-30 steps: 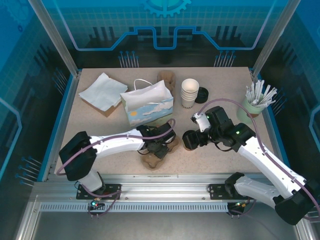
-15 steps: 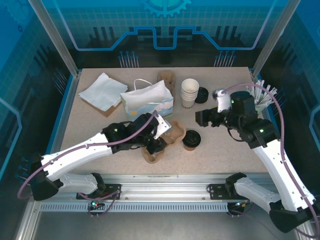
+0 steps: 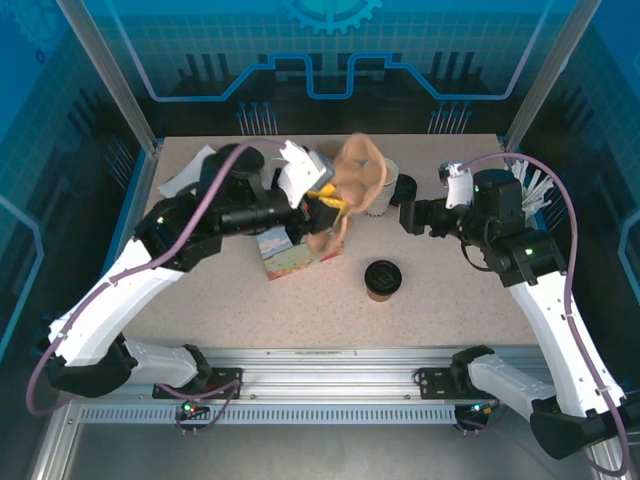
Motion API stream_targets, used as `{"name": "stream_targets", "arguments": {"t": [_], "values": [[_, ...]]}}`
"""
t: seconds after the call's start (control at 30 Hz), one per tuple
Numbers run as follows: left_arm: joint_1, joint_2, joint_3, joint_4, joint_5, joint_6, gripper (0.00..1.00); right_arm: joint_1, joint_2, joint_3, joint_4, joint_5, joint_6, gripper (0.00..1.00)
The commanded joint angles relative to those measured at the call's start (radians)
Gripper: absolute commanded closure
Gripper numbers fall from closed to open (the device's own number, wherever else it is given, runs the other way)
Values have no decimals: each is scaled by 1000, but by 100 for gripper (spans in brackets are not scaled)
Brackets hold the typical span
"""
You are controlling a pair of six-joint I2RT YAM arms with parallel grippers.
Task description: Pack the takeout coffee
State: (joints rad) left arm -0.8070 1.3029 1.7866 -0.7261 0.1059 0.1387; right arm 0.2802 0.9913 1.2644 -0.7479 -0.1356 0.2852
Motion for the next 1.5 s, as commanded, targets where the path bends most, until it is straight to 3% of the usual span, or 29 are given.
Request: {"name": "stream_targets", "arguments": {"t": [0.0,0.3,0.6,0.9,1.27,1.47], "values": [[99,12,66,-29,27,68,68,-9,14,15,39,-69,6,13],[340,5,63,-56,72,268,69,72,177,106,127,-170,23,15],[461,17,5,-97,200,370,69,148,478,284,213,-247,52,23],[479,25,-3,-142,282,397,70,196,663,407,166,-259,24,37],[480,63,-20,-134,321,492,71,209,692,406,156,-220,12,66],[479,103,-13,-148,327,548,71,212,696,406,151,-209,11,75]]}}
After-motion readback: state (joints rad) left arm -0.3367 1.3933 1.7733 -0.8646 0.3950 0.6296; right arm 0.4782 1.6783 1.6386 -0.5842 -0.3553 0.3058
